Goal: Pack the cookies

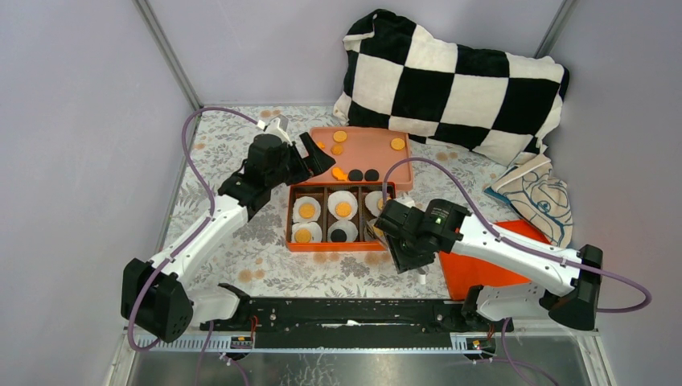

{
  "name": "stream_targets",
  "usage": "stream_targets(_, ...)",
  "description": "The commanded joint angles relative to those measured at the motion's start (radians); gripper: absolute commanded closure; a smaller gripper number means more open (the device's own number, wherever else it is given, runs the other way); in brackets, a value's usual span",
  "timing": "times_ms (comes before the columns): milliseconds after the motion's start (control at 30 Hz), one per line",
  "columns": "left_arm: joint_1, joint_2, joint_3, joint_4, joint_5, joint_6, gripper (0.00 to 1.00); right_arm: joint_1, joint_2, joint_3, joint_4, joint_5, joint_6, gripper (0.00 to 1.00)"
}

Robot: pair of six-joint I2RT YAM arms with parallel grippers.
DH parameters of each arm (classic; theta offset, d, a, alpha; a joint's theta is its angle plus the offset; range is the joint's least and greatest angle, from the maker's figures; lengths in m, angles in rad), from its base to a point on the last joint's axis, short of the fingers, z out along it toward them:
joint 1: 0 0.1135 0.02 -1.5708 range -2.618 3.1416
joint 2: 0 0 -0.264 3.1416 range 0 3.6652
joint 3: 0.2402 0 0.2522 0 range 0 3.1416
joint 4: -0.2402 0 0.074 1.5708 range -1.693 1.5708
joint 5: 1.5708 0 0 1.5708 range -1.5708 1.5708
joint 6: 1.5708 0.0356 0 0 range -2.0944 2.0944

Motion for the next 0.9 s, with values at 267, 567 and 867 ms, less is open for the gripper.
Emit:
stream_targets(267, -0.006, -0.016, -0.017, 0.037, 0.005, 0.021, 0.01, 0.008, 0.021, 0.040, -0.003, 0.093, 0.011, 0.42)
stream_targets(567, -0.006, -0.032, -0.022, 0.037, 0.006, 0.025, 0.01, 0.008, 0.002, 0.027, 0.016, 0.135, 0.030, 0.41)
stream_targets(867, -0.007, -0.035, -0.032, 0.035, 0.014, 0.020, 0.01, 0.008, 0.160, -0.275, 0.268, 0.021, 0.061, 0.41)
